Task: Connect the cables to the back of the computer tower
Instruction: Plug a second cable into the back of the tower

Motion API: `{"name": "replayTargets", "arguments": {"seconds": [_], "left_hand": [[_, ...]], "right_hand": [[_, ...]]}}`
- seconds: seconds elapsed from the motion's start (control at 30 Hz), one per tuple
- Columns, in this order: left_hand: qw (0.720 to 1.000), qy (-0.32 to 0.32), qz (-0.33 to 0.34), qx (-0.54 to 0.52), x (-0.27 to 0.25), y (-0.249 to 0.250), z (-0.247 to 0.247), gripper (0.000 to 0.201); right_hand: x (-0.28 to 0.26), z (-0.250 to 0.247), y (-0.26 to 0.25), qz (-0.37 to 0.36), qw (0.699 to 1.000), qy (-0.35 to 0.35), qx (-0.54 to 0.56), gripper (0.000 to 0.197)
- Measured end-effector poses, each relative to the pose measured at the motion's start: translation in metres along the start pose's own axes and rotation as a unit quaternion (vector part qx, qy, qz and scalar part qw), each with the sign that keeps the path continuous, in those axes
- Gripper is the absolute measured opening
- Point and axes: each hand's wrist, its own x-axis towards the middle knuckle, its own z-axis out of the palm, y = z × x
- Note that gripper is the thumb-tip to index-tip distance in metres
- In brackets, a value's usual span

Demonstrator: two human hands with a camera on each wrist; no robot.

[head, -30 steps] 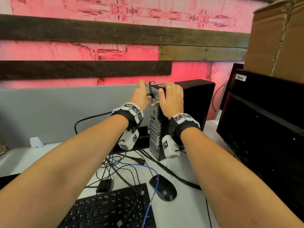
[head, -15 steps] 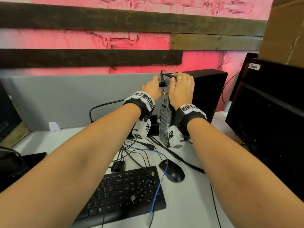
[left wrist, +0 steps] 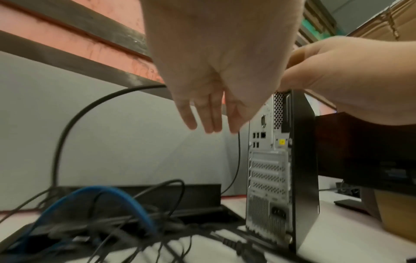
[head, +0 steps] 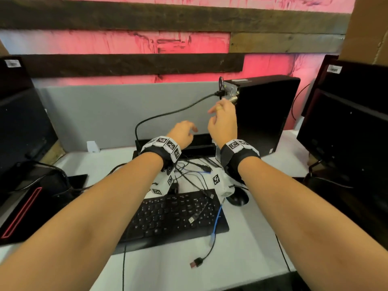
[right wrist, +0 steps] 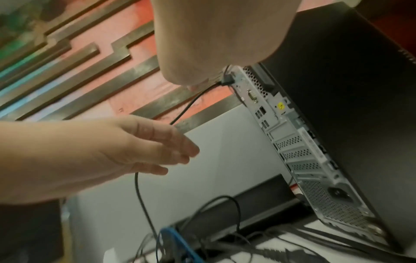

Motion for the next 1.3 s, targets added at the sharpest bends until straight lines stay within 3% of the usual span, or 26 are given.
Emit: {"name": "replayTargets", "arguments": {"seconds": [0.1,0.2,0.27,0.33,0.37,0.4,0.53,0.63,0.73,0.77,0.83,0.9,0.93,1.0,1.07,1.17,1.3], "left_hand": [[0.995,-0.077,-0.046,0.041,-0.028,-0.023,0.019,0.032],[0.98,-0.164,-0.083,0.07,-0.06,-0.043,0.037,0.039],[0.971,-0.211,-0.077,0.081,-0.077,-0.052,0.05,0.045],[0.966,-0.229,-0.066,0.105,-0.089,-0.056,0.056,0.05],[0.963,-0.232,-0.066,0.123,-0.093,-0.058,0.058,0.052],[0.96,-0.234,-0.067,0.139,-0.095,-0.061,0.06,0.056],[0.951,-0.261,-0.104,0.127,-0.108,-0.07,0.06,0.063],[0.958,-0.218,-0.151,0.112,-0.121,-0.082,0.059,0.036],[0.96,-0.172,-0.221,-0.028,-0.126,-0.092,0.059,0.017],[0.945,-0.172,-0.253,-0.114,-0.124,-0.091,0.058,0.025],[0.877,-0.14,-0.324,-0.326,-0.119,-0.087,0.061,0.034],[0.837,-0.071,-0.355,-0.411,-0.115,-0.086,0.064,0.031],[0.847,-0.043,-0.35,-0.397,-0.114,-0.085,0.065,0.026],[0.898,0.013,-0.324,-0.297,-0.113,-0.085,0.061,0.026],[0.935,0.084,-0.299,-0.171,-0.113,-0.088,0.054,0.029],[0.906,0.186,-0.354,-0.138,-0.109,-0.109,0.038,0.03],[0.863,0.171,-0.401,-0.257,-0.107,-0.139,0.039,0.041]], "right_hand": [[-0.031,0.007,-0.011,-0.003,0.993,-0.12,-0.024,0.022],[-0.054,0.018,-0.018,0.094,0.947,-0.306,-0.025,0.025],[-0.066,0.022,-0.019,0.12,0.869,-0.47,-0.091,0.026],[-0.079,0.022,-0.023,0.132,0.756,-0.621,-0.162,0.04],[-0.084,0.021,-0.024,0.124,0.72,-0.657,-0.188,0.049],[-0.089,0.021,-0.023,0.108,0.707,-0.667,-0.208,0.054],[-0.105,0.023,-0.015,0.061,0.711,-0.653,-0.253,0.04],[-0.109,0.021,-0.01,0.064,0.734,-0.624,-0.26,0.015],[-0.104,0.016,-0.002,0.116,0.781,-0.567,-0.235,0.025],[-0.102,0.014,0.001,0.146,0.795,-0.552,-0.205,0.024],[-0.097,0.012,0.001,0.2,0.814,-0.528,-0.136,0.012],[-0.093,0.014,0.003,0.256,0.824,-0.499,-0.079,0.018],[-0.09,0.015,0.005,0.277,0.829,-0.483,-0.054,0.024],[-0.087,0.014,0.004,0.294,0.829,-0.474,-0.043,0.028],[-0.085,0.011,0.002,0.267,0.823,-0.493,-0.095,0.023],[-0.081,0.007,-0.001,0.235,0.835,-0.47,-0.163,0.02],[-0.082,0.018,-0.004,0.247,0.876,-0.393,-0.128,0.022]]}}
